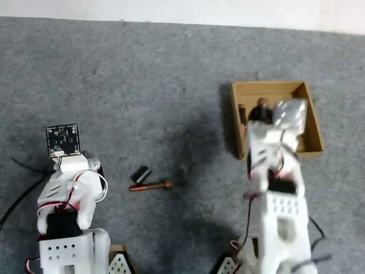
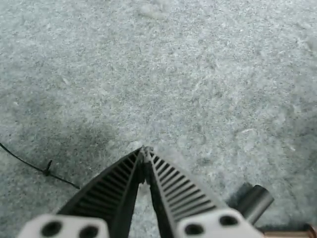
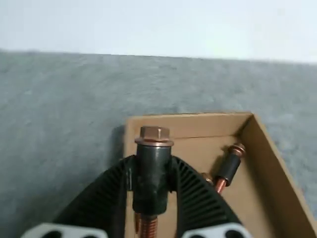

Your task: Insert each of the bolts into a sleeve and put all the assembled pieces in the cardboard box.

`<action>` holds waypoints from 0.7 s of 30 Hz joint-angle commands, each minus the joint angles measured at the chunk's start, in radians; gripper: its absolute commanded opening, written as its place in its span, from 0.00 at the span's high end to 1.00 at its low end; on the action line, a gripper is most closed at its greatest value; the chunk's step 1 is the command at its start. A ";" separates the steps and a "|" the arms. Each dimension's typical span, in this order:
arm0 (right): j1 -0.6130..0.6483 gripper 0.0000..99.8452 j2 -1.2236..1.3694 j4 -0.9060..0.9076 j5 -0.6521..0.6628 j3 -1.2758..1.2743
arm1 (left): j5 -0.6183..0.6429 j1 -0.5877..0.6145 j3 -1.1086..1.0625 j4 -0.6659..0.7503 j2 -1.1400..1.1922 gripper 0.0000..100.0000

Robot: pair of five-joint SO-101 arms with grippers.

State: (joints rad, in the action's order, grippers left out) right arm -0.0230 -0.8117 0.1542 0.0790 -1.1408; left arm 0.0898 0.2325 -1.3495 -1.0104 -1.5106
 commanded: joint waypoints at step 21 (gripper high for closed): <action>-0.048 0.81 0.690 -0.170 -0.121 0.363 | -0.011 0.013 0.016 0.034 -0.013 1.00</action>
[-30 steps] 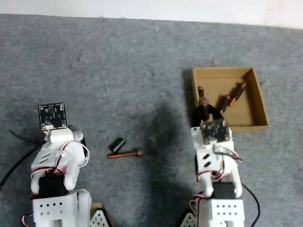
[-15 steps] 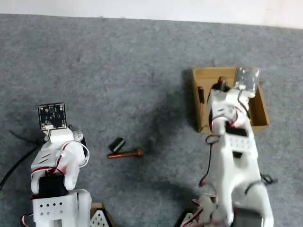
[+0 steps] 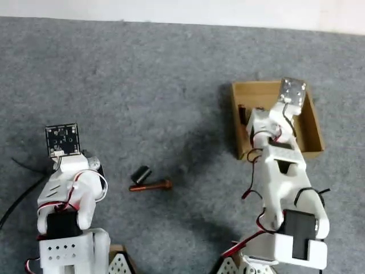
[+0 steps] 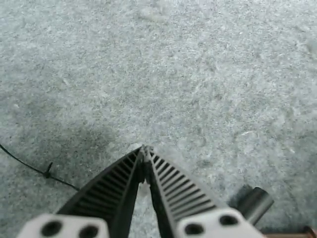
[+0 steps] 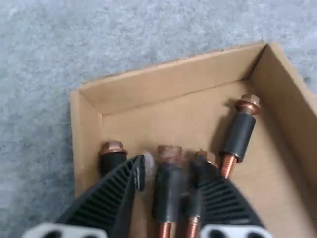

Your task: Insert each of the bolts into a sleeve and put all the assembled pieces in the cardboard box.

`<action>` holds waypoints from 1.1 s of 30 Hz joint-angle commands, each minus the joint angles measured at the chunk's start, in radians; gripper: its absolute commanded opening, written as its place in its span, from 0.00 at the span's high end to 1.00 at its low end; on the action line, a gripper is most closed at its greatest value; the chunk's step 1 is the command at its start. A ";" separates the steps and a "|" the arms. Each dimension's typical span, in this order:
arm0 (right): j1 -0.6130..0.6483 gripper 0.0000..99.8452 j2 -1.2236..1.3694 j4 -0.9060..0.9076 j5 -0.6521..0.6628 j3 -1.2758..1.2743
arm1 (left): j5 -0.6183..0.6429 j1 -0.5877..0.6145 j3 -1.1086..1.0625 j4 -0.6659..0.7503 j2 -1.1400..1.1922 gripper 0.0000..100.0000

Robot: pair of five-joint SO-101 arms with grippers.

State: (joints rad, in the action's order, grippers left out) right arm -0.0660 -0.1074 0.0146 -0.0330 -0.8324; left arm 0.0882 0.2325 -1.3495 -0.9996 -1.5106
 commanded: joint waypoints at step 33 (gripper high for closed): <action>0.928 0.84 -0.854 0.432 0.351 -0.386 | -0.003 0.139 -0.012 0.118 -0.012 1.00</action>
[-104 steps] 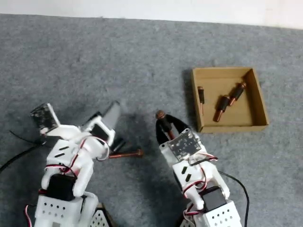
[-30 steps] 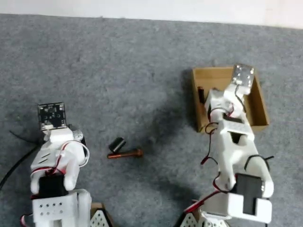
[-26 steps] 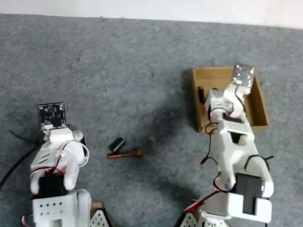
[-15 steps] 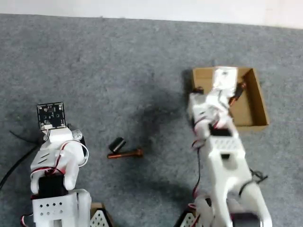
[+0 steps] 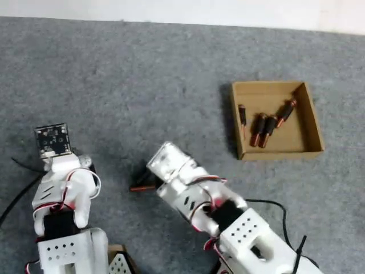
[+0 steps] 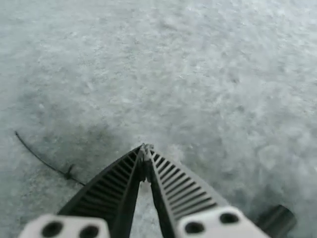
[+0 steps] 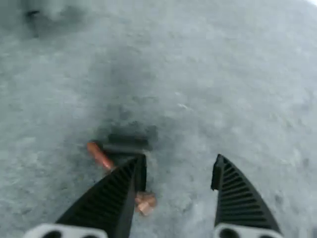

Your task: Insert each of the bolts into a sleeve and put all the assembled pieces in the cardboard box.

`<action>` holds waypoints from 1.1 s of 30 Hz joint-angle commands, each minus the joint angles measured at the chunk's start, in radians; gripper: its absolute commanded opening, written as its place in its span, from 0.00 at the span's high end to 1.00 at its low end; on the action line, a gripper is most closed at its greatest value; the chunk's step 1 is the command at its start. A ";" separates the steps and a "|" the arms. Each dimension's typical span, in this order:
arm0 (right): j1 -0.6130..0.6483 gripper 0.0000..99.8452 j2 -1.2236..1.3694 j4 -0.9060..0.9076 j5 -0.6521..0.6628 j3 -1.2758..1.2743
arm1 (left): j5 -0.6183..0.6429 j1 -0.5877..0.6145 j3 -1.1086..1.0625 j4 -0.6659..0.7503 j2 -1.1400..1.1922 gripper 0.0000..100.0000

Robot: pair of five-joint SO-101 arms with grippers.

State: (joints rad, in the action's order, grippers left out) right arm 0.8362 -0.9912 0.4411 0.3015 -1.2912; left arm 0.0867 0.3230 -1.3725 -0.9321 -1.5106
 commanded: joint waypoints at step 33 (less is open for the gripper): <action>0.071 0.85 0.983 -0.002 0.164 0.619 | -0.002 0.107 0.013 0.063 -0.012 1.00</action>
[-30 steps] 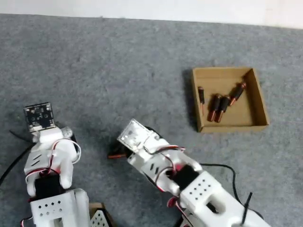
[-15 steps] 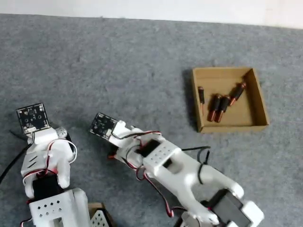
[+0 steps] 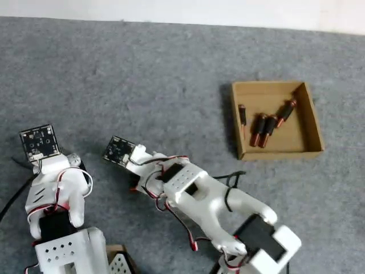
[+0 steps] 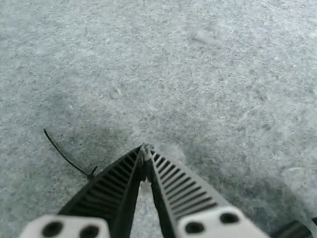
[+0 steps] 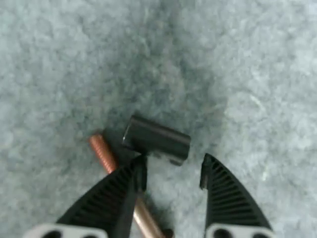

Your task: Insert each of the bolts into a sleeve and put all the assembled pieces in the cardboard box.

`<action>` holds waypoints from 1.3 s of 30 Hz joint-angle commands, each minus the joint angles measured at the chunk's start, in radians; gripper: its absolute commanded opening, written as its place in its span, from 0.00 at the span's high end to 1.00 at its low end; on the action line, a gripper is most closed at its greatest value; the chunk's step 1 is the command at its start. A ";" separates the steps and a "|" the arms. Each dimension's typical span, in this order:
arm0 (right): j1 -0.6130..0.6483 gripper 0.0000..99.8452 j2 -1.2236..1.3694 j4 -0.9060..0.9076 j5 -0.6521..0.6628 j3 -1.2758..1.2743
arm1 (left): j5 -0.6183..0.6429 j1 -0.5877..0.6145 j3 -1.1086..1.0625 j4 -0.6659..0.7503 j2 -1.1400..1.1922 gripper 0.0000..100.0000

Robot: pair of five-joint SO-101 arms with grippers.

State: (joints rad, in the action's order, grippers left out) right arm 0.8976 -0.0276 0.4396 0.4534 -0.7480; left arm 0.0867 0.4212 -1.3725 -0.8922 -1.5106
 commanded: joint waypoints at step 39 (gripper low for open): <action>0.105 0.85 0.107 0.001 0.146 0.197 | -0.002 0.007 -0.013 0.071 -0.012 1.00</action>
State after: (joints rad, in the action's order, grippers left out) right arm 0.9666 0.0859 0.4411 0.5838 -0.5900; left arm 0.0852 0.4227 -1.3924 -0.8416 -1.5106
